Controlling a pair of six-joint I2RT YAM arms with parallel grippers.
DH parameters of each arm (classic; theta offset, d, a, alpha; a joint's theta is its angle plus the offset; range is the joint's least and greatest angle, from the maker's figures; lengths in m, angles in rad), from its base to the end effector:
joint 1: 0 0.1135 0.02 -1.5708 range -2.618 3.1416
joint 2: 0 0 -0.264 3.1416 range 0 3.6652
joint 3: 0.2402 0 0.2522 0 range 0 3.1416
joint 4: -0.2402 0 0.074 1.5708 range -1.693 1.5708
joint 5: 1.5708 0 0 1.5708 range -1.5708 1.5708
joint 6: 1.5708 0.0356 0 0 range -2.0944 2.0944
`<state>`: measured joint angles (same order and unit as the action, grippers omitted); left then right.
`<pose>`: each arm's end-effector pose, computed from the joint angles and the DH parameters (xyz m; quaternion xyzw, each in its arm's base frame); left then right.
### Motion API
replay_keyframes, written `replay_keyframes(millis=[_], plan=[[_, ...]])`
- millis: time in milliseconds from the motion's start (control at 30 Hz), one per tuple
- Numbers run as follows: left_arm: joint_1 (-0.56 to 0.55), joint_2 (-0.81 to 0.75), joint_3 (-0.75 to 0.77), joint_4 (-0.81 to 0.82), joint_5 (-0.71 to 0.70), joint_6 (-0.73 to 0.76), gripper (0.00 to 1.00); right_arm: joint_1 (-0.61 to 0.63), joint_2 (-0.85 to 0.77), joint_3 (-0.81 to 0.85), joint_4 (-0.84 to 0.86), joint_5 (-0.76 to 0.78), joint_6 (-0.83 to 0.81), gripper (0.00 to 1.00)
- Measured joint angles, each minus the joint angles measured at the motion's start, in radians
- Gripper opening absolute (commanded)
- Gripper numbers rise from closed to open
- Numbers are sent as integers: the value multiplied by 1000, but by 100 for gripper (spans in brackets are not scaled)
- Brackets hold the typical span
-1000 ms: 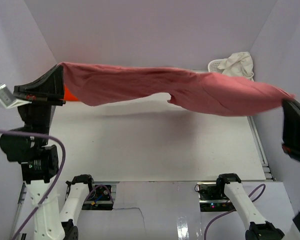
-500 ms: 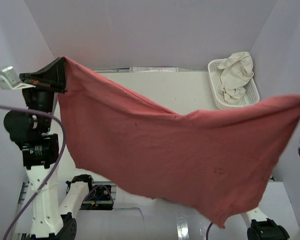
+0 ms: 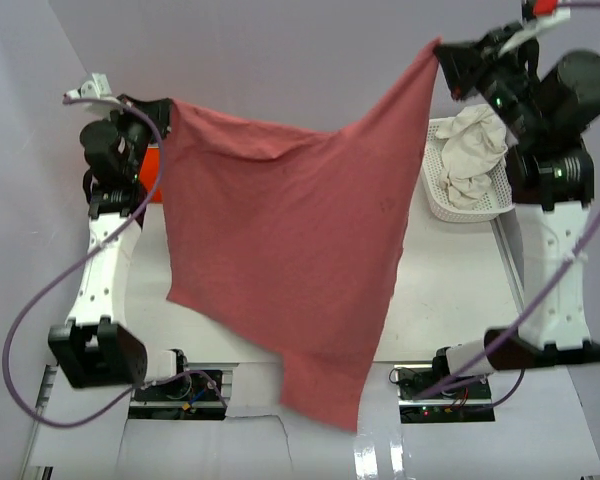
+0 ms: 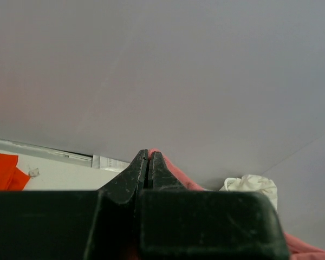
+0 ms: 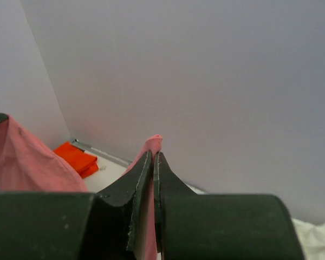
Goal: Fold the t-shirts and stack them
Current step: Flatten out the tshirt
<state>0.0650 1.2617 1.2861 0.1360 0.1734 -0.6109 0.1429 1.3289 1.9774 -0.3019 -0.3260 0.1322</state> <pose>0.2906 0.0128 0.4484 -0.1519 0.6311 -0.2586 0.7154 0.2132 0.0422 0.6022 -0.1358 0.5663 0.2031 0.7872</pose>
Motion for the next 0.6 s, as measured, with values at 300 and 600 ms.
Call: replay_keyframes(millis=[300, 600], plan=[[12, 367, 396, -16, 46, -57, 0, -15, 274, 353, 17, -44, 34, 8], [10, 18, -95, 80, 89, -77, 0, -18, -137, -404, 204, -90, 49, 8]])
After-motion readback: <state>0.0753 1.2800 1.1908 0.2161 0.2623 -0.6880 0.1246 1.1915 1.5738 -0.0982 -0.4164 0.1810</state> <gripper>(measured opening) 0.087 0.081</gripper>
